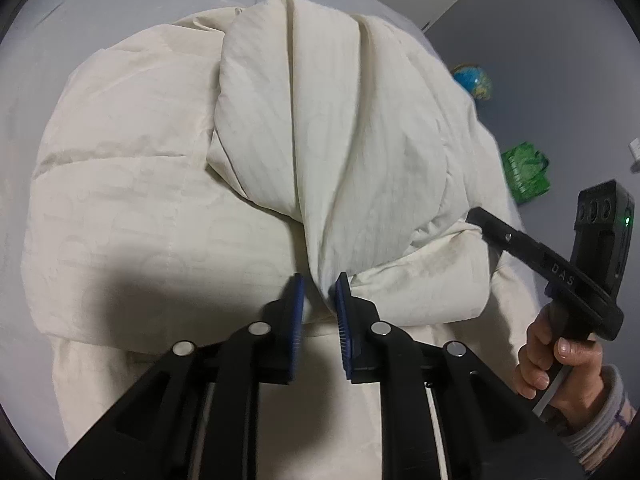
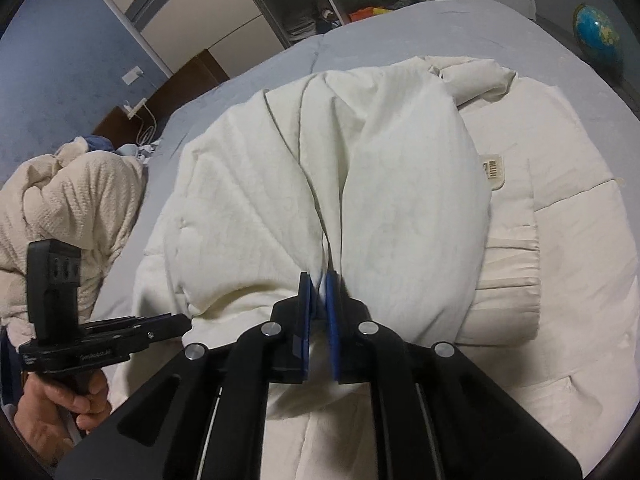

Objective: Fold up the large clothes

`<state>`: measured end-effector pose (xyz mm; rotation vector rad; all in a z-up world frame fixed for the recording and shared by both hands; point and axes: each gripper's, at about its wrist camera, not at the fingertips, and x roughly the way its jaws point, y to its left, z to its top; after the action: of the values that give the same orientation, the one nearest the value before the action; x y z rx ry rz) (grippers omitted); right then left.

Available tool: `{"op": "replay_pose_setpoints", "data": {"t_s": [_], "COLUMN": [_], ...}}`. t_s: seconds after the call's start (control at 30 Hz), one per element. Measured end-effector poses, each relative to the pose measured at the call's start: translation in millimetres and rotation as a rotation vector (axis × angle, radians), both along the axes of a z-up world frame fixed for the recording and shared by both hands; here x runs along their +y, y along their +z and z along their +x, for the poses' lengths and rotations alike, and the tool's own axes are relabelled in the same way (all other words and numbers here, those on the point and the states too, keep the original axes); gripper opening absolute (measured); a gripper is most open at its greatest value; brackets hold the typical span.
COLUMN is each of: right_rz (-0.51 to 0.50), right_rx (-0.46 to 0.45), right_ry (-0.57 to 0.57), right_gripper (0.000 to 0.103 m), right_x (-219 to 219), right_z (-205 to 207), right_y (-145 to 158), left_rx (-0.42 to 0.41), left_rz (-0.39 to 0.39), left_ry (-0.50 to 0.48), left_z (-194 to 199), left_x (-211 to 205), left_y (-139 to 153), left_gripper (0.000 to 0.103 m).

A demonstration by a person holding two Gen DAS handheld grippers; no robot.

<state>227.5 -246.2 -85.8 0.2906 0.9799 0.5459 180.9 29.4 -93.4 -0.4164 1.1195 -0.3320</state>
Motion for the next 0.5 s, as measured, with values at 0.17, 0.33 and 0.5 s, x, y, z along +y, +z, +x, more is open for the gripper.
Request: {"op": "replay_pose_setpoints", "data": {"t_s": [0.17, 0.33, 0.5], "right_rz": [0.034, -0.027, -0.096], "right_rx": [-0.011, -0.038, 0.071], "right_ry": [0.018, 0.083, 0.131], "right_gripper": [0.051, 0.062, 0.069], "right_x": [-21.1, -49.7, -94.1], "right_z": [-9.9, -30.3, -44.2], "right_y": [21.6, 45.5, 43.8], "left_rx": [-0.016, 0.006, -0.003], "left_rz": [-0.019, 0.018, 0.102], "left_ry": [0.023, 0.021, 0.022], "left_z": [-7.3, -26.0, -55.1], "left_x": [7.1, 18.0, 32.9], "left_y": [9.1, 17.0, 28.8], "left_gripper": [0.036, 0.062, 0.067]}}
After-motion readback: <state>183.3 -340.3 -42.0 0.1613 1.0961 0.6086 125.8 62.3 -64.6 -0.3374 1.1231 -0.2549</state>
